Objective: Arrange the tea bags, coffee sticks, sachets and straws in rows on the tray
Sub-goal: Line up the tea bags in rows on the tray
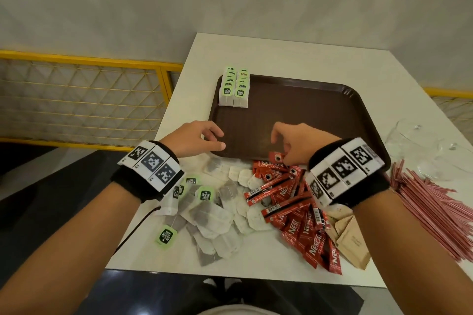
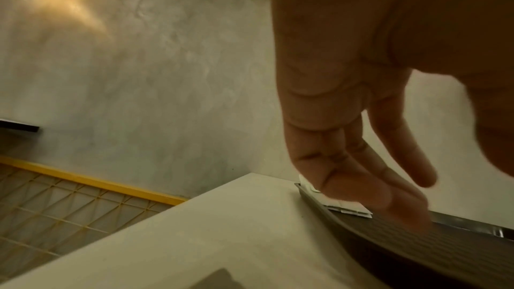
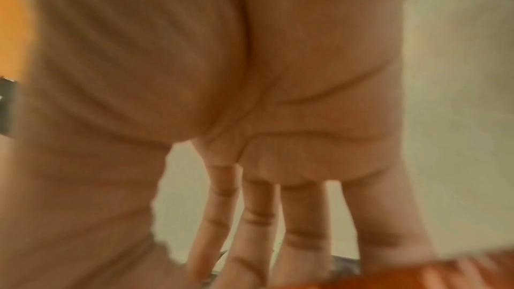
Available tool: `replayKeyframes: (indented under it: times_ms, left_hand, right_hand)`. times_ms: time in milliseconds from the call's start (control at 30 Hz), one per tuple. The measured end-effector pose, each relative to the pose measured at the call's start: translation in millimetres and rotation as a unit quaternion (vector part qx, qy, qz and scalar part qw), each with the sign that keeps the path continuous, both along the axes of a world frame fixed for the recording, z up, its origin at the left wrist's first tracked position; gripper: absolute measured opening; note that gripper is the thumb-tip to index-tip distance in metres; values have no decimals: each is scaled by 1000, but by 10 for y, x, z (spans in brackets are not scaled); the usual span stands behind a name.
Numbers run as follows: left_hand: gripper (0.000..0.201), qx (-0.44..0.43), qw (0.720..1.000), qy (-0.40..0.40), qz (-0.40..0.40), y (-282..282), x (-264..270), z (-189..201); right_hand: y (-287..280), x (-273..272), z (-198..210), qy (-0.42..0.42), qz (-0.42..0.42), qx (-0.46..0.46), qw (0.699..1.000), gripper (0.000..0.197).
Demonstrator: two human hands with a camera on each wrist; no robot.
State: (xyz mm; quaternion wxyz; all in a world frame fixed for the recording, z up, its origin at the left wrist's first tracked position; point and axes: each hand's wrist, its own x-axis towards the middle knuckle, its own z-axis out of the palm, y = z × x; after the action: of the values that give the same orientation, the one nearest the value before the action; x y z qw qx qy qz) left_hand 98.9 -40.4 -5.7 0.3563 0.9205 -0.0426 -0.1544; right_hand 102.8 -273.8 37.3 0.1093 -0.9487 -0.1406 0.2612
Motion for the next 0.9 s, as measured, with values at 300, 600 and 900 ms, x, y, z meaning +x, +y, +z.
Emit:
replayKeyframes:
  times_ms: [300,600,900]
  left_hand:
    - [38,66,962,175,-200,75,-380,115]
    - [46,107,957,130,-235,-9,-620,-119]
    - [10,12,986,76,-149,235,-564,-84]
  right_hand:
    - [92,-210,22,9,106,-90,990,36]
    - [700,-546,-331,21,299,-71,951,69]
    - [561,-521,-209,-39,232,65,970,42]
